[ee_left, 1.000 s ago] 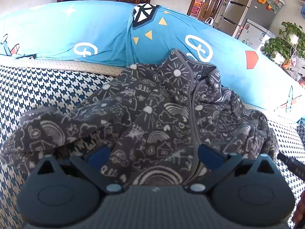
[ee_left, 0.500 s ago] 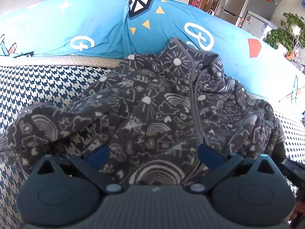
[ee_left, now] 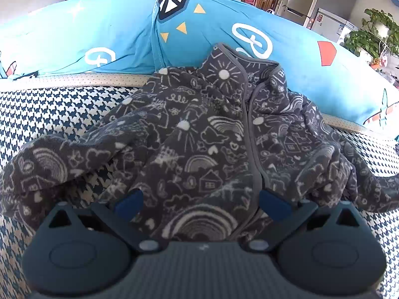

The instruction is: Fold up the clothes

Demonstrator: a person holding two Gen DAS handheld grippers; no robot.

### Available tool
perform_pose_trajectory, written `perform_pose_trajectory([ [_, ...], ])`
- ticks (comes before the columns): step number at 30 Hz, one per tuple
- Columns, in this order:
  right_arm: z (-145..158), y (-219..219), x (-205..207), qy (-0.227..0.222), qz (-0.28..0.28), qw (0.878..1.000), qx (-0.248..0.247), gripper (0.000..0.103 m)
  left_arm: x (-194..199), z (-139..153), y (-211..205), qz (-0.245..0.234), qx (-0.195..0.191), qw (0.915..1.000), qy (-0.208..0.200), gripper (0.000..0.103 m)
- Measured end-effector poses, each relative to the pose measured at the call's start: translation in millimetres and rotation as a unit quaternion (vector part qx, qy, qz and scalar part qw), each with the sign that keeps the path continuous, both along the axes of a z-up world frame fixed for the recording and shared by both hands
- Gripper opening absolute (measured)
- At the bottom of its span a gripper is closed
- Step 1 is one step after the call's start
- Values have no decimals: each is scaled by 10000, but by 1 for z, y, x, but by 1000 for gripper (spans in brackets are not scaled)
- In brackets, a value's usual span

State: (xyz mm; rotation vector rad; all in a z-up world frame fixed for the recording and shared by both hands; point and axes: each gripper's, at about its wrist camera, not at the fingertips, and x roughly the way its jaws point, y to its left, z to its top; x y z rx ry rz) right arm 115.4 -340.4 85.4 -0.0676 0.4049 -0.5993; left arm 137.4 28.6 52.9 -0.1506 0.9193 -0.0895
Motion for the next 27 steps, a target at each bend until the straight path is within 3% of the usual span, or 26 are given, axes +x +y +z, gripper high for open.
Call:
perform_pose_trajectory([
  [2, -1, -3, 3, 93, -7, 9999, 90, 23, 0, 0, -1, -13, 8, 10000, 0, 103],
  [6, -2, 3, 4, 163, -2, 9998, -152, 52, -1, 2, -2, -1, 11, 10000, -22, 103],
  [8, 1, 8, 1, 107, 62, 9996, -261, 57, -2, 3, -1, 6, 21, 10000, -48, 103],
  [11, 3, 10, -2, 110, 227, 9996, -149, 60, -3, 6, -1, 18, 33, 10000, -89, 103],
  [15, 1, 15, -8, 272, 633, 9967, 425, 62, -6, 12, -2, -7, 22, 9999, -168, 103],
  [27, -13, 68, -49, 953, 1891, 9676, 1374, 63, -25, 25, 5, -72, 102, 9991, -405, 103],
])
